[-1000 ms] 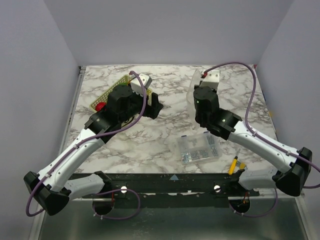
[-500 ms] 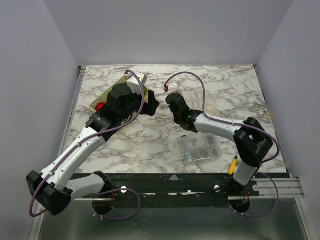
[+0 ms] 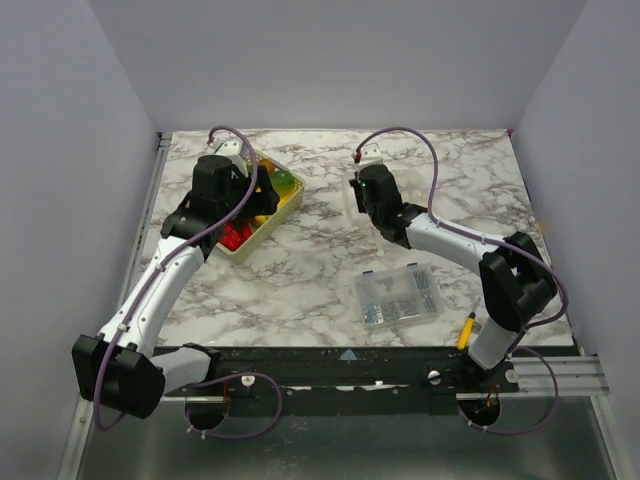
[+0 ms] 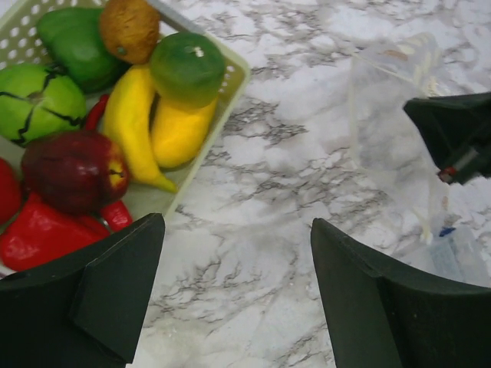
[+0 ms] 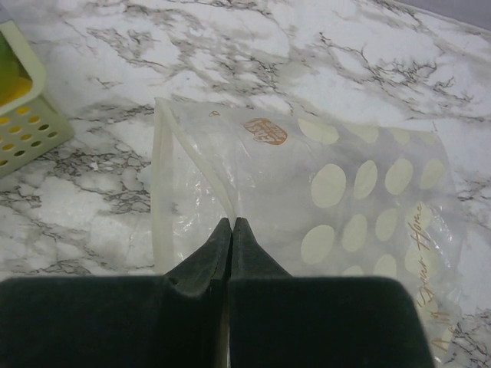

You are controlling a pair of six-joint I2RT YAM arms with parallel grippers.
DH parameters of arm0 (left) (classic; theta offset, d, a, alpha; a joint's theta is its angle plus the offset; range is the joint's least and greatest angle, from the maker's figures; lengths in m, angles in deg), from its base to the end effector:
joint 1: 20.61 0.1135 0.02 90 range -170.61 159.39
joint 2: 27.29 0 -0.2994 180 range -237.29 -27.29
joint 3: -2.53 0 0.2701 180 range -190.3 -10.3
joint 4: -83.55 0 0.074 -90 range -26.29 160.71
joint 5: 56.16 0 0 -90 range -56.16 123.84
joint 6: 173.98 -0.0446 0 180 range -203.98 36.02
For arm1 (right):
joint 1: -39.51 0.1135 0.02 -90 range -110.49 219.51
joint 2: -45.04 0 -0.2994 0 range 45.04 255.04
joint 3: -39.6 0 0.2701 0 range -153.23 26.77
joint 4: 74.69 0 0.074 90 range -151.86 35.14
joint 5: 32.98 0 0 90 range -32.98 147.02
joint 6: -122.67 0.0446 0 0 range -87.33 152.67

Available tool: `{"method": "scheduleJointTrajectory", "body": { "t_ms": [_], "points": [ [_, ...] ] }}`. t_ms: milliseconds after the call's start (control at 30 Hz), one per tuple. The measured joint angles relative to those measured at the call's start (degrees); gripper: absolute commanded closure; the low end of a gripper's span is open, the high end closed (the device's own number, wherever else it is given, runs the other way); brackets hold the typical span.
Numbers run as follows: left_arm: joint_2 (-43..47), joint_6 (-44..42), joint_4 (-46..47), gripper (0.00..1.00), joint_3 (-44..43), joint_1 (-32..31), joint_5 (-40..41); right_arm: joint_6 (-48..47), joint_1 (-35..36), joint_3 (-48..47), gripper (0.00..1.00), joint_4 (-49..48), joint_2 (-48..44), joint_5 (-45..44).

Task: Place the food in the zip-top bag and seal the zipper
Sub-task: Pick up the fake vegetable from the bin.

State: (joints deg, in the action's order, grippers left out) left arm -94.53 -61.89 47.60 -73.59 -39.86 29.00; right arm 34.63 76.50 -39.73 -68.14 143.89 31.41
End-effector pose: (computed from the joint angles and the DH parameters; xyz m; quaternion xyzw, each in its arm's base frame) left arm 0.2598 -0.0947 0.3774 0.0009 0.8525 -0.2178 0.4752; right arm 0.3497 0.2393 0.2689 -0.1371 0.8242 -0.0052 0.5494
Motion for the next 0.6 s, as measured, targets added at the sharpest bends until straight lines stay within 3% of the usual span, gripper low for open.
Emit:
{"method": "scheduleJointTrajectory", "body": {
  "t_ms": [233, 600],
  "points": [
    [-5.6, -1.05, -2.99, 0.18, -1.38, 7.37, 0.22, 0.22, -0.39, 1.95, 0.99, -0.98, -2.97, 3.06],
    [-16.72, -2.01, -9.51, 0.09, -5.53, 9.01, 10.47, 0.2, -0.74, 5.44, 0.99, -2.1, -7.17, 4.59]
  ]
}}
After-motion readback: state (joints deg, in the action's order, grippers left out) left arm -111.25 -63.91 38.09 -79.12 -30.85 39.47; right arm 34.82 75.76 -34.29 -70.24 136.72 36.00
